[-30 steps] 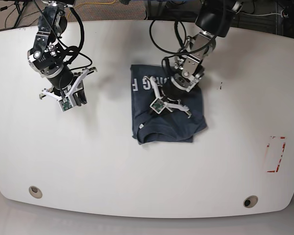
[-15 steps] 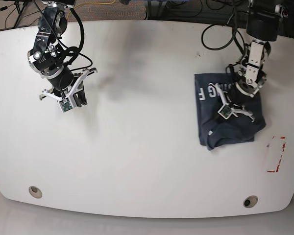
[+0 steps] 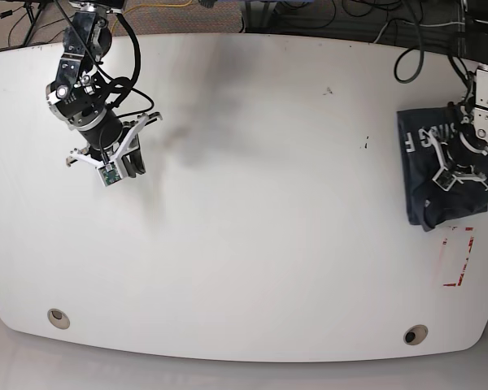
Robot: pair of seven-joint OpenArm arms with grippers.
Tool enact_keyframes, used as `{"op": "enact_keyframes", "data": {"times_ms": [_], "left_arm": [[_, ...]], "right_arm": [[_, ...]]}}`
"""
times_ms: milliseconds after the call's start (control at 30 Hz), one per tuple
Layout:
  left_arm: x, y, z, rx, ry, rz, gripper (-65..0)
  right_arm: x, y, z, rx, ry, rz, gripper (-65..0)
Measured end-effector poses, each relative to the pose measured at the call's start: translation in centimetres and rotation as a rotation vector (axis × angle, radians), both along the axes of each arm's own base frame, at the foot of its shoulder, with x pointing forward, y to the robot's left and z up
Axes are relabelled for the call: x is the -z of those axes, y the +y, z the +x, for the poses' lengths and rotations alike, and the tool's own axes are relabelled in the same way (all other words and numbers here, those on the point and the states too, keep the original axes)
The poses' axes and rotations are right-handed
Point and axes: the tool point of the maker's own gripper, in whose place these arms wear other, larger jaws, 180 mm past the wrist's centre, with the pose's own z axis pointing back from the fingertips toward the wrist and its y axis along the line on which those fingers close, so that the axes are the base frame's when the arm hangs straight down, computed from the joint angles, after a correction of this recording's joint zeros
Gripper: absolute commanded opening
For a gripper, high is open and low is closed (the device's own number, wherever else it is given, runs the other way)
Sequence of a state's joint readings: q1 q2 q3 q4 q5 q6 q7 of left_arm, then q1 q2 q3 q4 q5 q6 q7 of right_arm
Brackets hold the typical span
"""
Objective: Layout the t-shirt on the table in an organized manner, then fold the t-shirt properly
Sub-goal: 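Drag the folded bundle with the left gripper toward the table's edge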
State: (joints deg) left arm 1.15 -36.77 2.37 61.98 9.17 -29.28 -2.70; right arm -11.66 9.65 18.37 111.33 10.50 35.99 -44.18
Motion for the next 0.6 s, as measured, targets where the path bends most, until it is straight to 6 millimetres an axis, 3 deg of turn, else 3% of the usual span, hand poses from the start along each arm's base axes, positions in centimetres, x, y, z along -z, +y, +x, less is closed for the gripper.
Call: {"op": "enact_keyframes", "data": {"times_ms": [100,367,600], "left_arm": [[-0.3,1.9,-0.5,-0.036,0.035,0.019,-58.2],[-2.4,3.4,-1.1,-0.114,0.096,0.048,-58.1],[-8.1,1.9,1.2,-0.132,0.004,0.048,-58.1]], "right_arm": [[0.0,0.0,0.0,0.000,-0.001,0.000,-56.9],[0.0,0.1,0.0,0.001,0.000,0.003,-56.9],[0.0,0.1,0.0,-0.001,0.000,0.003,-56.9]]}}
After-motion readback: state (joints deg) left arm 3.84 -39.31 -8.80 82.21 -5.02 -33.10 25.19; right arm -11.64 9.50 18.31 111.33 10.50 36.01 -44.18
